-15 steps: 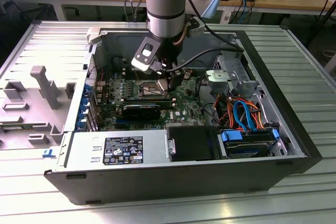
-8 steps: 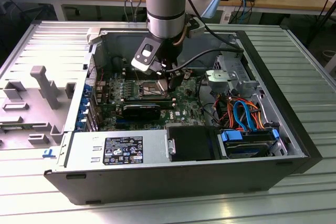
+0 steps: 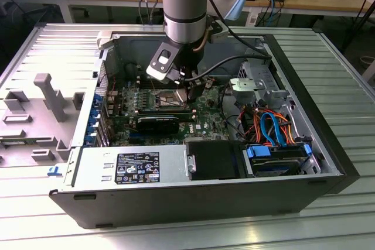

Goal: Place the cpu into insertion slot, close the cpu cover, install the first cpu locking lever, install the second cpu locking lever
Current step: 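Place the cpu into insertion slot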

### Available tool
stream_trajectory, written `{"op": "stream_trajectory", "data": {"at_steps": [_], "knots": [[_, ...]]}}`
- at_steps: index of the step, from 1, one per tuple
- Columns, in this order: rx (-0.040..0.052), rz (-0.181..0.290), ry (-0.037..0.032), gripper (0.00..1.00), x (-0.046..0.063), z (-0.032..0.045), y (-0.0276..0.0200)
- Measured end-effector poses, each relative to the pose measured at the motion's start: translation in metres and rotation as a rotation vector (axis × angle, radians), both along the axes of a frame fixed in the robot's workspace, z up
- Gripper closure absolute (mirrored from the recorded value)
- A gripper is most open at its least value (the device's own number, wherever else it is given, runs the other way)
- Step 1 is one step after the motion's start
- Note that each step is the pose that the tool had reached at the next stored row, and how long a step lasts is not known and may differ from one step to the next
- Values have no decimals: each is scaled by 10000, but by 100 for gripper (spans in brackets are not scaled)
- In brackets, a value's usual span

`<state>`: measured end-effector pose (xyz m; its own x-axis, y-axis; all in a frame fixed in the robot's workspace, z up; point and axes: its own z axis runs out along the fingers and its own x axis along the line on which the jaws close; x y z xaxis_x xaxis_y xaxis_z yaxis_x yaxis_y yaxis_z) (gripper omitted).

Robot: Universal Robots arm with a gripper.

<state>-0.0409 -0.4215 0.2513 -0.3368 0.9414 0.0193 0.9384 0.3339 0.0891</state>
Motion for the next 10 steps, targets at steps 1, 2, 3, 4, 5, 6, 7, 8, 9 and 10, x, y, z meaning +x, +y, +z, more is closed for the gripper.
{"op": "stream_trajectory", "data": {"at_steps": [1,2,3,4,5,6,7,8,9,10], "knots": [[0,-5,0,46,0,-2,0],[0,-10,0,46,0,-3,0],[0,-20,0,46,0,-6,0],[0,-25,0,46,0,-7,0],[0,-29,0,46,0,-8,0],[0,-37,0,46,0,-10,0],[0,-44,0,46,0,-12,0],[0,-52,0,46,0,-14,0],[0,-63,0,46,0,-17,0],[0,-68,0,46,0,-19,0]]}}
